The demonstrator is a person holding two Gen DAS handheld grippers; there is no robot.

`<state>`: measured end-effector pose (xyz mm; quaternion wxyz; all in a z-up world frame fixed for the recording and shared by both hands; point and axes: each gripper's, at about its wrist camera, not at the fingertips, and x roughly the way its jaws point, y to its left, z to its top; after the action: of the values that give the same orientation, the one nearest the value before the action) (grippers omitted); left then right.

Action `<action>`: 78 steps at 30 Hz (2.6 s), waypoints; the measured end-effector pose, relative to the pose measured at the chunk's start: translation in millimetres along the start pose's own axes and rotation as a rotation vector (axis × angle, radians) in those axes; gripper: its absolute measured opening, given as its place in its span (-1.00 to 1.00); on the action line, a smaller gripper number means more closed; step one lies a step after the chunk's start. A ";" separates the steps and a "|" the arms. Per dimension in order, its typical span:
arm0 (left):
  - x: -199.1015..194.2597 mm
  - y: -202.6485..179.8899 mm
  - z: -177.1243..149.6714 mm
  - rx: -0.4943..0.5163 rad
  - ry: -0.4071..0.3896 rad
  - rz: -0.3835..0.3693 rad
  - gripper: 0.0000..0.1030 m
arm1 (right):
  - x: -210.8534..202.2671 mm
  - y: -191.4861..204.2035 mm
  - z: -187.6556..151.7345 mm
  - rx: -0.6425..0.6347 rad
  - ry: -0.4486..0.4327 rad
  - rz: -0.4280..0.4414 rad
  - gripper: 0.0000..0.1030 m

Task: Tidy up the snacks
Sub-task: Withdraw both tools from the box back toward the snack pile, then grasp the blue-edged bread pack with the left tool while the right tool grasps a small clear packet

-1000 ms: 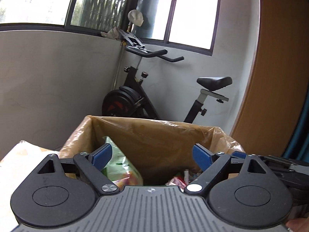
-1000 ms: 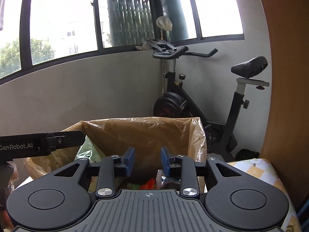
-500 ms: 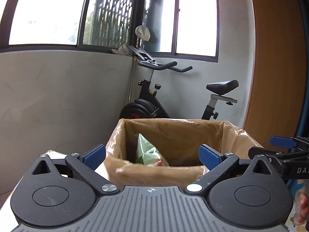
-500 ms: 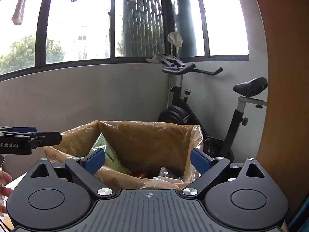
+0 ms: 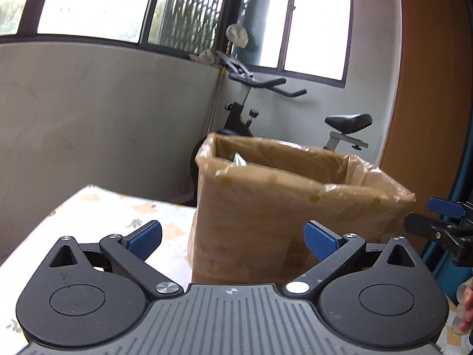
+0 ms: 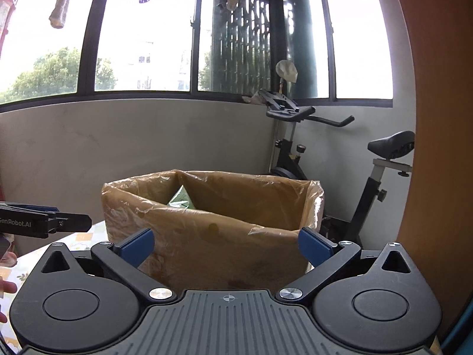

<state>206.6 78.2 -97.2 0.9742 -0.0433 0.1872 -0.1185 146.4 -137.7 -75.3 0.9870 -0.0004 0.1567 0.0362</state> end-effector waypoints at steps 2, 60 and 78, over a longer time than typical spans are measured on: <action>0.9 2.5 -8.2 -0.008 0.018 0.005 1.00 | -2.2 1.0 -7.2 0.005 0.009 0.003 0.99; 24.6 5.3 -92.4 -0.039 0.266 0.024 1.00 | 45.3 -13.1 -144.9 -0.220 0.479 -0.089 0.28; 36.7 2.3 -100.5 -0.053 0.319 0.000 1.00 | 76.7 -9.5 -143.4 -0.153 0.446 0.079 -0.33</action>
<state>202.5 67.4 -203.6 0.9306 -0.0496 0.3426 -0.1189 175.5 -143.4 -235.5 0.9229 -0.0770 0.3675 0.0855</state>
